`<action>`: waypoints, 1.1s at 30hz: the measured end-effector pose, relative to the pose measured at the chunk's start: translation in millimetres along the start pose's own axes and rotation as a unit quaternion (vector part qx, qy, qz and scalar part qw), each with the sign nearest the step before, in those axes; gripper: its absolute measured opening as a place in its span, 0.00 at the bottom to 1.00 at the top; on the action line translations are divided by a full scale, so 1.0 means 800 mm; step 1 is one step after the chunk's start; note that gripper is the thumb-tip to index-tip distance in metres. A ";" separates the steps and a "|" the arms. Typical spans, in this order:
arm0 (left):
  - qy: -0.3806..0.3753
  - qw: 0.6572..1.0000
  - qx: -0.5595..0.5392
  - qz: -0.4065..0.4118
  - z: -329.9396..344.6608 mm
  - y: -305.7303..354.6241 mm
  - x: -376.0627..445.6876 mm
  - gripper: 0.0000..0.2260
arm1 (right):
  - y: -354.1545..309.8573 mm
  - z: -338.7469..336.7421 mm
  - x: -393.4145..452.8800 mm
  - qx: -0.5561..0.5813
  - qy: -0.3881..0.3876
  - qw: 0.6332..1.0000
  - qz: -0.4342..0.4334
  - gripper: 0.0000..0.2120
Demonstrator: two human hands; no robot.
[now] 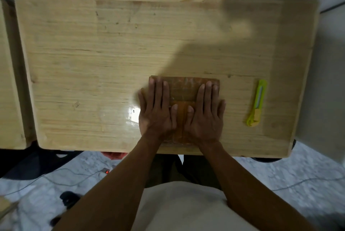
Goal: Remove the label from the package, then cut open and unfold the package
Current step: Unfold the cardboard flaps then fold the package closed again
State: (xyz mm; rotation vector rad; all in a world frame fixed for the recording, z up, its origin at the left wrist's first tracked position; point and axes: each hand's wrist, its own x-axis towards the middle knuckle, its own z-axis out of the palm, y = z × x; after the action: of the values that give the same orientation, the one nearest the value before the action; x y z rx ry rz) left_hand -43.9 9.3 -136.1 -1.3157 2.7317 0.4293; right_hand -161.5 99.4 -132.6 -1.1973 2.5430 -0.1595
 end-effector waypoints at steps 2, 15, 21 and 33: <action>-0.002 1.000 -0.010 0.002 0.002 -0.002 0.003 0.31 | 0.001 0.003 0.003 -0.001 -0.002 1.000 -0.005 0.32; 0.010 0.989 -0.071 -0.133 -0.008 0.018 -0.004 0.32 | -0.002 -0.002 -0.008 0.052 0.020 0.995 0.078 0.35; 0.043 0.984 -0.081 -0.151 -0.003 0.018 -0.009 0.31 | -0.004 0.002 -0.011 0.083 0.037 0.991 0.099 0.34; 0.010 0.922 -0.332 -0.199 -0.072 0.022 -0.024 0.27 | 0.013 -0.044 -0.017 0.270 0.025 0.959 0.083 0.31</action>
State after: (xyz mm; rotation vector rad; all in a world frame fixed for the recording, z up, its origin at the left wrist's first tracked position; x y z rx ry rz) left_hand -42.5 17.8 -73.3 -1.9564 2.2967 1.3740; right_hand -172.6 115.4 -98.3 -0.7712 2.3905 -0.7925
